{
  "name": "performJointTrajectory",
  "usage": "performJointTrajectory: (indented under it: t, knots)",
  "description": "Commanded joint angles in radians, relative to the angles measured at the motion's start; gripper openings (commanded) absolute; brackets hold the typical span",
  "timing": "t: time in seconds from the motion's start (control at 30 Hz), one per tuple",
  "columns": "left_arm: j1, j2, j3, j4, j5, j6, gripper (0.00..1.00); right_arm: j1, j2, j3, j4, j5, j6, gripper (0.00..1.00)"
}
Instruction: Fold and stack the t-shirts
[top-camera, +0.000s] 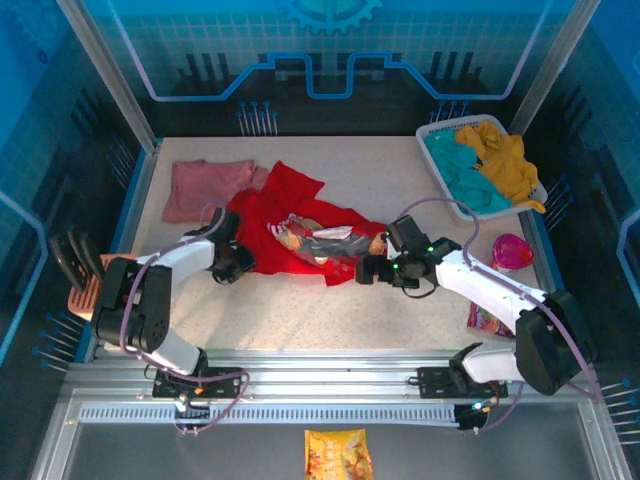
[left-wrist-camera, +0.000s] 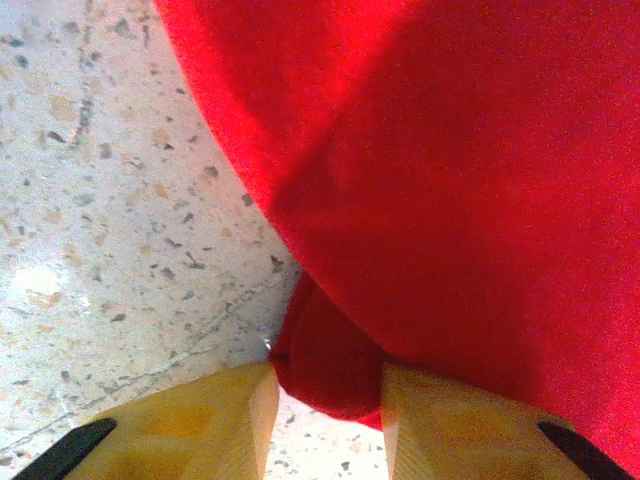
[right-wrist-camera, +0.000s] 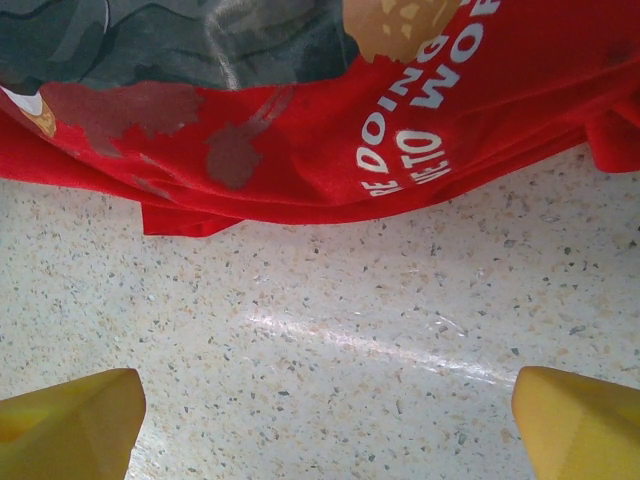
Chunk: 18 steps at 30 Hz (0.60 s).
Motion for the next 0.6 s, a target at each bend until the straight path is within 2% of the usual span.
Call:
performJointTrajectory:
  t: [0.0, 0.17, 0.23, 0.4, 0.57]
  knots:
    - [-0.009, 0.047, 0.008, 0.035, -0.022, -0.009, 0.31, 0.002, -0.015, -0.014, -0.006, 0.014, 0.001, 0.95]
    - [-0.013, 0.061, 0.027, 0.046, -0.071, -0.004, 0.14, 0.003, -0.020, -0.013, -0.027, 0.028, 0.007, 0.95]
    - [-0.013, 0.045, 0.049, 0.042, -0.087, 0.005, 0.01, 0.007, -0.017, -0.014, -0.044, 0.057, 0.012, 0.95]
    - [-0.035, -0.068, 0.178, -0.081, -0.078, 0.024, 0.00, 0.066, 0.013, -0.006, -0.041, 0.087, 0.037, 0.95]
    - [-0.055, -0.174, 0.413, -0.272, -0.092, 0.065, 0.00, 0.184, 0.076, 0.010, 0.013, 0.150, 0.101, 0.94]
